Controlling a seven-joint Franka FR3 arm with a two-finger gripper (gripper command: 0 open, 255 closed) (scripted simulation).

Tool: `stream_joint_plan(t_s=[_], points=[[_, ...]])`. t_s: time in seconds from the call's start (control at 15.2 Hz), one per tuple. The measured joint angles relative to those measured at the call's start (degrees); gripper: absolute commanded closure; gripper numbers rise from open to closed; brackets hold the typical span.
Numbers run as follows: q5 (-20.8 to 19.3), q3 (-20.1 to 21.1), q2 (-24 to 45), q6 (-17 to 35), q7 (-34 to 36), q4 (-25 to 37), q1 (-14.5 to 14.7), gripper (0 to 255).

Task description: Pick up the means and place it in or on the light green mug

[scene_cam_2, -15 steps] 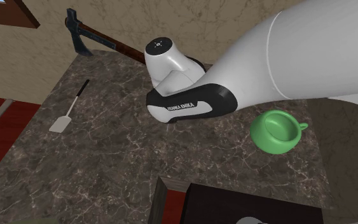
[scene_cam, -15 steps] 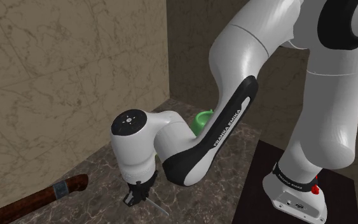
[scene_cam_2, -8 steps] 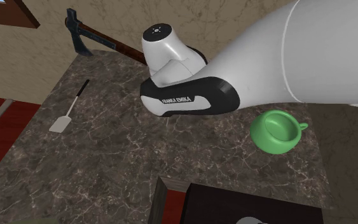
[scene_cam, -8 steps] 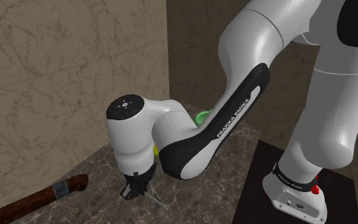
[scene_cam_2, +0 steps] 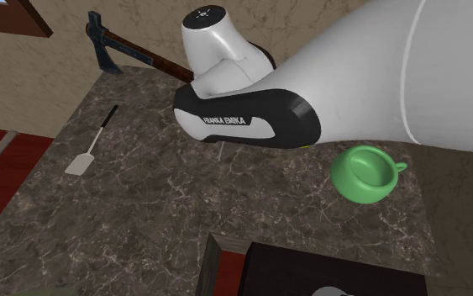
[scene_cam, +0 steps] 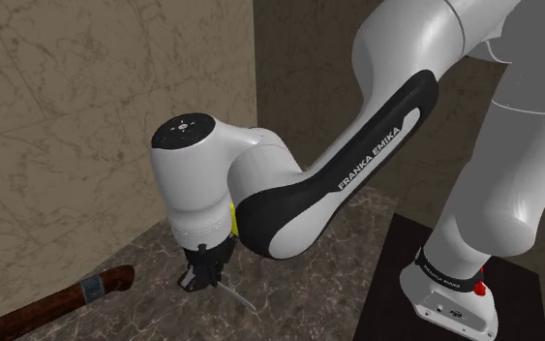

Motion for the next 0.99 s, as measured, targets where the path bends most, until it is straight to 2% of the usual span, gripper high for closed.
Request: stream_joint_plan(t_s=[0.66,0.99], points=[[6.1,0.6,-5.8,-6.6,-4.7,3.1,-1.0,255],[7.8,0.6,-7.5,-10.2,-6.1,5.7,-1.1,255]])
